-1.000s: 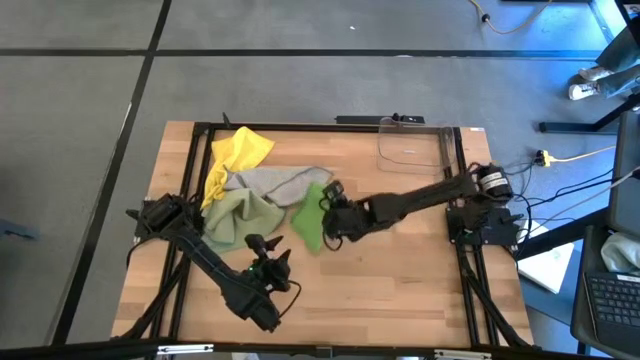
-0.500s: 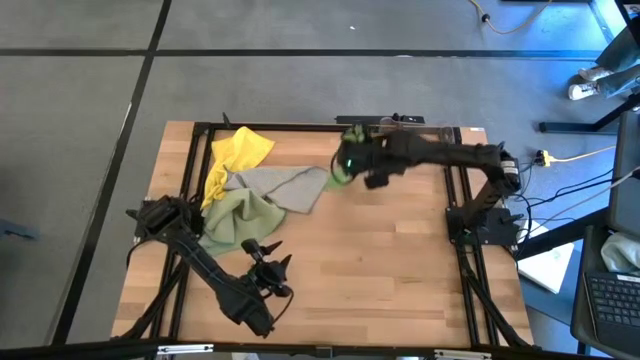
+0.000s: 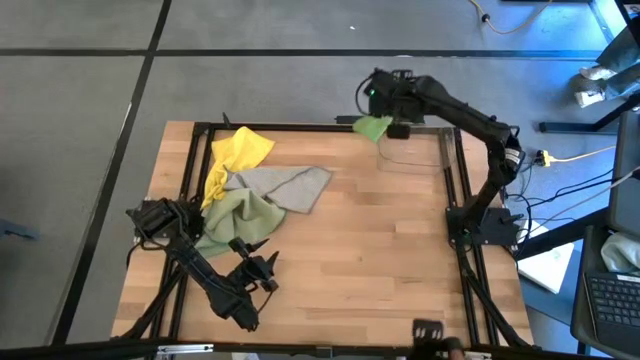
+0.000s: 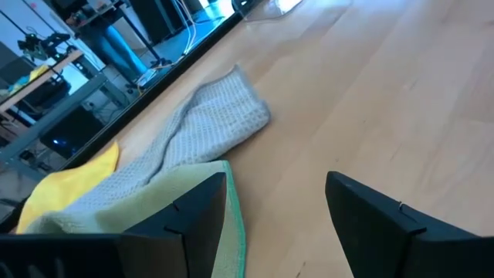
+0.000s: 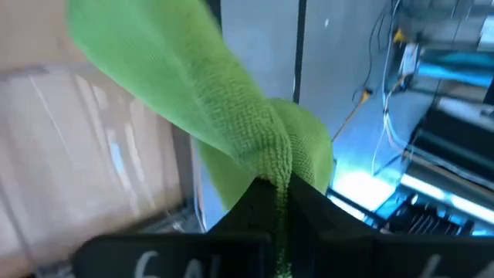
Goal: Fold microfiber towels
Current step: Put the green cloth into the transparent bin
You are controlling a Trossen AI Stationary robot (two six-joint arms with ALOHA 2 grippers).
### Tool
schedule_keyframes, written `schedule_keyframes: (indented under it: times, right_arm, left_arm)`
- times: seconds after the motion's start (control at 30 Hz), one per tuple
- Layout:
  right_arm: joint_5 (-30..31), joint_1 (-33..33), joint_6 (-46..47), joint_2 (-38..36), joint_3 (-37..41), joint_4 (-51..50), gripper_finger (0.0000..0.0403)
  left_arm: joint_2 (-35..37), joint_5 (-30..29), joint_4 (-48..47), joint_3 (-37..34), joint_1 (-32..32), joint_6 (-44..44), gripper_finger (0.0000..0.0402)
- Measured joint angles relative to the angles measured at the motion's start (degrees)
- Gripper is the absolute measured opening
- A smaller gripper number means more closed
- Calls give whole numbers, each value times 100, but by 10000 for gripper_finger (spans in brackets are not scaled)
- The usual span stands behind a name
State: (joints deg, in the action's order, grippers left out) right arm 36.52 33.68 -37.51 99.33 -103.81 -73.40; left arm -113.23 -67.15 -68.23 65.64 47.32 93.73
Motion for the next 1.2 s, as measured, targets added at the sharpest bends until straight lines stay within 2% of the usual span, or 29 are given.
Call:
schedule_keyframes:
  times: [0.37, 0.7, 0.87, 0.93, 1.1, 1.2]
  right_arm:
    - [8, 871, -671, 0, -11, 654, 13]
    - [16, 956, -466, 0, -428, -176, 13]
    - [229, 960, -320, 2, -819, -493, 13]
    - [55, 960, -185, 0, -1021, -633, 13]
    - [-1011, 960, 276, -1, -1383, -1309, 13]
    - [-1225, 956, 655, 0, -1368, -1610, 13]
  left_arm:
    - [0, -130, 89, -56, -58, 28, 217]
    - [0, -123, 105, -56, -58, 24, 217]
    - [0, -89, 185, -56, -47, 22, 217]
    - [0, -62, 197, -56, -45, 22, 217]
    - [0, -60, 231, -56, -39, 21, 217]
    - [0, -60, 264, -56, -39, 22, 217]
